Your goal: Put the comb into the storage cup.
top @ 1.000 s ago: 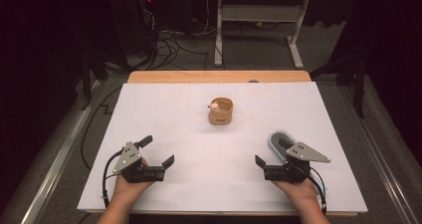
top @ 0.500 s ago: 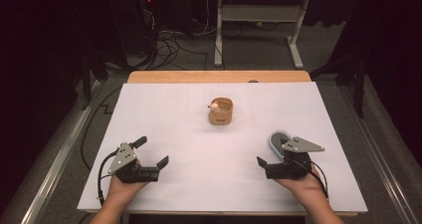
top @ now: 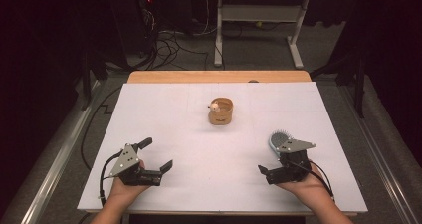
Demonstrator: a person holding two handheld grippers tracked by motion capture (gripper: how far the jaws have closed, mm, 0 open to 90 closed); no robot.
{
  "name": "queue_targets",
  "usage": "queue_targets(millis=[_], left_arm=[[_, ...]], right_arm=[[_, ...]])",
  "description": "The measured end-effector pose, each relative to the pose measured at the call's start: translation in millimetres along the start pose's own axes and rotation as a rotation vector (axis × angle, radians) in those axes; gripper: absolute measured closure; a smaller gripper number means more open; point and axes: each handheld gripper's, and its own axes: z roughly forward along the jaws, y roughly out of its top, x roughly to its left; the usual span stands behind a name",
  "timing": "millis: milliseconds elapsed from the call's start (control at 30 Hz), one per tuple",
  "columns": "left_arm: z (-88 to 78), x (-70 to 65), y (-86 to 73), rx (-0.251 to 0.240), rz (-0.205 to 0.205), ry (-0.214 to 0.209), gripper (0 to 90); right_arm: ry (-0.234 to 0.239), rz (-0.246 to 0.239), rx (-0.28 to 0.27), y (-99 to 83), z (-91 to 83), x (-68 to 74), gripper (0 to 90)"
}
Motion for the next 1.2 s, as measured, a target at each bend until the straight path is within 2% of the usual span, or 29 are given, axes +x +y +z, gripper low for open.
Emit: queue_targets(millis=[67,167,400,467,700,900,1200], left_arm=[[1.3,-0.8,-0.1,-0.003,-0.026,0.013,0.1],[1.2,-1.1,0.0,-0.004,-0.033,0.013,0.1],[-0.1,-1.2,-2.3,0.006,-0.024,-0.006,0.1],[0.9,-2.0,-2.5,0.004,-0.037,-0.002,0.1],[3.0,-0.5,-2.4,0.005,-0.028,0.001,0.1],[3.8,-1.3,-2.1,0.002,-0.045,0.007,0.1],[4.4,-0.6,-3.9,0.015,-0.037,-0.003,0.1]], right_arm=[[-0.001,-0.002,0.013,-1.8,-2.8,-1.9,0.3],[-0.001,-0.004,0.026,-3.8,-8.3,-6.4,0.3],[-0.014,0.014,0.053,-8.5,-17.5,-17.6,0.3],[-0.019,0.018,0.058,-9.6,-19.1,-20.5,0.3],[-0.035,0.021,0.069,-8.8,-24.6,-30.8,0.3],[-0.043,0.035,0.085,-6.7,-23.4,-37.6,0.3],[-0.049,0.058,0.091,2.4,-21.6,-49.4,0.2]])
